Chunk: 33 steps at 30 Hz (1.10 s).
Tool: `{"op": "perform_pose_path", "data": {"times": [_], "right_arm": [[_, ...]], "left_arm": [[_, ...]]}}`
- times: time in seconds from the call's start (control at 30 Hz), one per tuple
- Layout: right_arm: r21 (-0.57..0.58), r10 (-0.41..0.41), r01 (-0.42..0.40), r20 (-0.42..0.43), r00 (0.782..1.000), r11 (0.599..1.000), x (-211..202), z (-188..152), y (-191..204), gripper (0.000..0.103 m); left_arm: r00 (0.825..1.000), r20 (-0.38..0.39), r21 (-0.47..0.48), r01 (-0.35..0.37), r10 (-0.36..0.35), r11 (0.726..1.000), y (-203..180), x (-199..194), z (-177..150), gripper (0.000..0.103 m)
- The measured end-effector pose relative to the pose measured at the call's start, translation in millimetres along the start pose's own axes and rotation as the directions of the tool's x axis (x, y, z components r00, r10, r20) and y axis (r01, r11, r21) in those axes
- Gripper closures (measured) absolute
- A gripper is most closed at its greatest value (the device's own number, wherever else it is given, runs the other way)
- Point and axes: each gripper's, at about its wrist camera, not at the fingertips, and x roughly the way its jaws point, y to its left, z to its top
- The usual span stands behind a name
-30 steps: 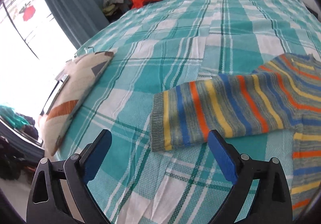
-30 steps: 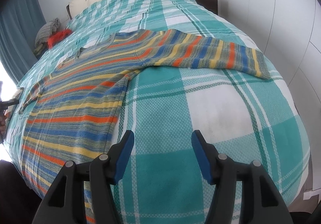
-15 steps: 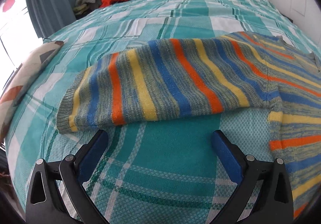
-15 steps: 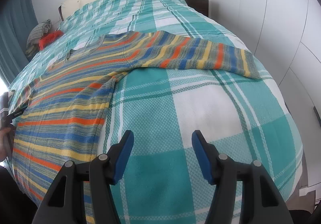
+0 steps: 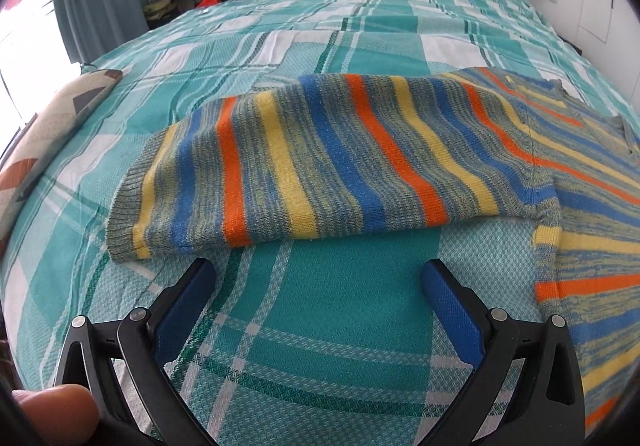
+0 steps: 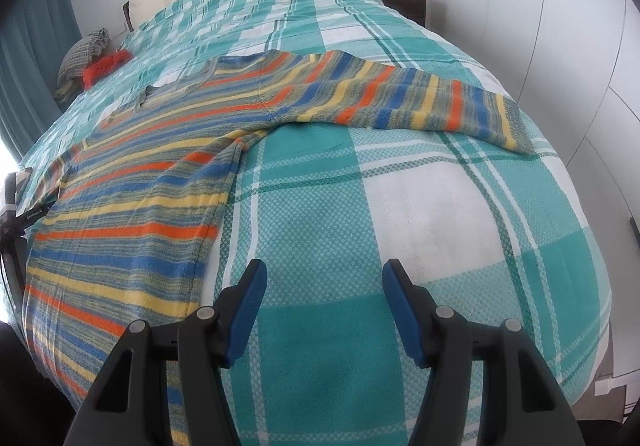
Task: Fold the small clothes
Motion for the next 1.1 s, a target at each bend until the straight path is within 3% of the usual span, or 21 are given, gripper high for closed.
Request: {"op": "perform_pose_path", "data": {"times": [0.2, 0.4, 0.6, 1.1], "right_arm": [[-0.001, 0.005, -0.005, -0.018, 1.000, 1.000, 4, -1, -2, 0.043], [0.009, 0.007, -0.006, -0.022, 1.000, 1.000, 5, -1, -3, 0.043], [0.004, 0.004, -0.004, -0.029, 1.000, 1.000, 7, -2, -1, 0.040], [-0.012, -0.001, 0.000, -0.037, 0.999, 1.000, 10, -2, 2, 0.037]], "left_arm": [[1.000, 0.001, -0.017, 0.021, -0.021, 1.000, 3, -1, -1, 0.000], [1.000, -0.008, 0.006, -0.008, 0.008, 1.000, -2, 2, -1, 0.000], [1.000, -0.001, -0.020, 0.028, -0.028, 0.999, 4, 1, -2, 0.000], [1.000, 0.009, -0.003, 0.006, -0.006, 1.000, 4, -1, -2, 0.000]]}}
